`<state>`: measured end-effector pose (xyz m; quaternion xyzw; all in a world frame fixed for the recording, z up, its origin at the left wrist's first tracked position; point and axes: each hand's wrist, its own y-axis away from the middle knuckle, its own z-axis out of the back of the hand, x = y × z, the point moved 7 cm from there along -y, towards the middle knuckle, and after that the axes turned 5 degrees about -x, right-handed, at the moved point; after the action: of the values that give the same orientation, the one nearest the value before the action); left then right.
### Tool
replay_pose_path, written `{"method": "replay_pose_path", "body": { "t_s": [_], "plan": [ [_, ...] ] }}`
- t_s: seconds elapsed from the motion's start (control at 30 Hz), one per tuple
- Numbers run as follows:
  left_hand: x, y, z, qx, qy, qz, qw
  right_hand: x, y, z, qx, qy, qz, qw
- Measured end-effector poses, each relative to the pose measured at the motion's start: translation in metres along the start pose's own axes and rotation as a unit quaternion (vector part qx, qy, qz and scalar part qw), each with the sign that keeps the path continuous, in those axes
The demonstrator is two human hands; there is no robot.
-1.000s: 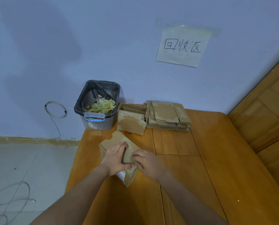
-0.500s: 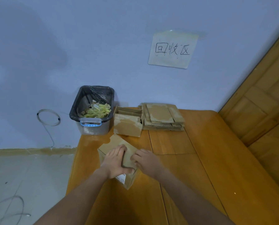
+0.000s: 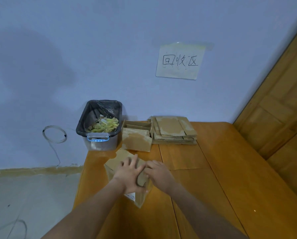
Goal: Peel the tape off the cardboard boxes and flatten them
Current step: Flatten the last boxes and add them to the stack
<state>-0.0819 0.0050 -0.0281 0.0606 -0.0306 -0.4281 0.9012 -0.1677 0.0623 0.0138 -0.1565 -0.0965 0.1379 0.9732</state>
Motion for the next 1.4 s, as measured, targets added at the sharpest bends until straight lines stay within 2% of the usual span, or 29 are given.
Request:
{"method": "replay_pose_path", "body": {
  "t_s": [0.2, 0.3, 0.4, 0.53, 0.67, 0.77, 0.83, 0.93, 1.03, 1.1, 1.2, 1.4],
  "plan": [
    [-0.005, -0.004, 0.016, 0.019, 0.035, 0.027, 0.999, -0.013, -0.004, 0.021, -0.013, -0.085, -0.027, 0.996],
    [-0.005, -0.005, 0.018, 0.031, 0.111, 0.052, 0.992, -0.021, -0.012, 0.028, -0.009, -0.104, -0.036, 0.994],
    [-0.013, -0.006, 0.022, 0.022, 0.221, 0.036, 0.974, -0.021, -0.018, 0.037, -0.033, -0.113, -0.025, 0.993],
    [-0.023, -0.004, 0.035, -0.053, 0.344, 0.012, 0.938, -0.021, -0.023, 0.047, -0.066, -0.098, -0.01, 0.993],
    [-0.032, -0.001, 0.038, -0.129, 0.441, 0.024, 0.888, -0.021, -0.024, 0.042, -0.043, -0.09, -0.013, 0.995],
    [-0.038, 0.002, 0.031, -0.142, 0.548, 0.059, 0.822, -0.017, -0.026, 0.04, -0.038, -0.083, -0.011, 0.996],
    [-0.04, 0.005, 0.019, -0.124, 0.585, 0.074, 0.798, -0.015, -0.025, 0.035, -0.017, -0.092, -0.016, 0.995],
    [-0.037, 0.011, -0.005, -0.077, 0.578, 0.087, 0.808, -0.01, -0.018, 0.017, 0.032, -0.151, -0.04, 0.987],
    [-0.023, 0.017, -0.018, -0.047, 0.574, 0.118, 0.809, -0.007, -0.011, 0.003, 0.033, -0.208, -0.081, 0.974],
    [-0.013, 0.018, -0.024, -0.026, 0.55, 0.124, 0.826, -0.006, -0.008, -0.005, 0.032, -0.218, -0.086, 0.972],
    [-0.008, 0.021, -0.031, 0.019, 0.517, 0.114, 0.848, -0.008, 0.0, -0.016, 0.056, -0.226, -0.082, 0.969],
    [0.0, 0.031, -0.049, 0.051, 0.529, 0.126, 0.838, 0.0, 0.011, -0.031, 0.09, -0.203, -0.023, 0.975]
  ]
}}
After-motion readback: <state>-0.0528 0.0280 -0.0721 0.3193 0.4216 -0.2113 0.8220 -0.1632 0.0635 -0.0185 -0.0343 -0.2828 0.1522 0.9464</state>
